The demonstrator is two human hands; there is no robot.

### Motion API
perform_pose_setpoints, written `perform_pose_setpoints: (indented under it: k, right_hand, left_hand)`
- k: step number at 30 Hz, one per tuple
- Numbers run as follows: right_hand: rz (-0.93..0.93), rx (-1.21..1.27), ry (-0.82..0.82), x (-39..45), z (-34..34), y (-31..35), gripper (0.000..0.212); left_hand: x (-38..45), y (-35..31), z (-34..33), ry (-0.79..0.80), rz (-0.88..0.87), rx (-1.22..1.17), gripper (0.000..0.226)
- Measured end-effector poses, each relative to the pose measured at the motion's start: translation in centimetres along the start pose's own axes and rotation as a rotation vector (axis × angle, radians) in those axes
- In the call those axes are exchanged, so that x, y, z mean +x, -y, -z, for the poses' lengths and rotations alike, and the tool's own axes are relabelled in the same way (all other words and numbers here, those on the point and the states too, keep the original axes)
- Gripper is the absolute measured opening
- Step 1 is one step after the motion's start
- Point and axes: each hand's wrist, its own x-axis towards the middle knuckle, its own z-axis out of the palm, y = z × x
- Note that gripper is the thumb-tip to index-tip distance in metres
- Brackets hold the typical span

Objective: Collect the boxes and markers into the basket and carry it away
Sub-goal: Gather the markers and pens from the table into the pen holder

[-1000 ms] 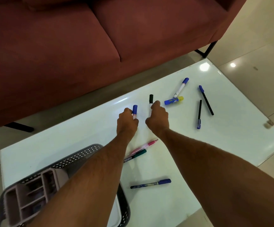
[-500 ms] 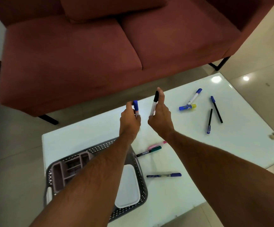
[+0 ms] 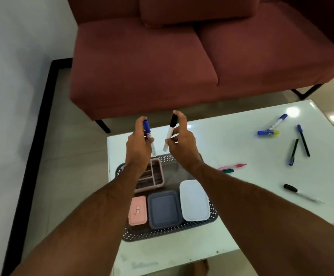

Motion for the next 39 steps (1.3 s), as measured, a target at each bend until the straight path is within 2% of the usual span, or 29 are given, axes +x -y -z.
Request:
perform_pose_setpoints:
  k: [8,18,28,33,39]
  right_hand:
    - [0.039,0.015,0.080,-3.0,-5.2,2.1,0.080]
    - [0.052,0.023,0.118,-4.8,-9.7,2.2,0.070]
    - [0.061,-0.024,0.154,-5.0,-11.0,2.4,0.068]
    - [0.086,-0.120,0.044,-4.7,-9.4,1.4,0.067]
    - [0.070,-0.163,-0.043,-5.4,-7.8,0.1,0.062]
  left_hand:
    - [-2.7,4.1,4.6,-0.027,0.108,-0.044,0.053]
    - [-4.4,7.6,6.4,-0.159,0.112,-0.029,0.056]
    - [-5.2,9.0,5.9,-0.045,0.131,-0.064,0.055]
    - [-5.2,9.6,5.5,-0.018,0.141,-0.052,0.053]
    - [-5.5,9.9,5.2,-0.011,0.090,-0.028,0.038]
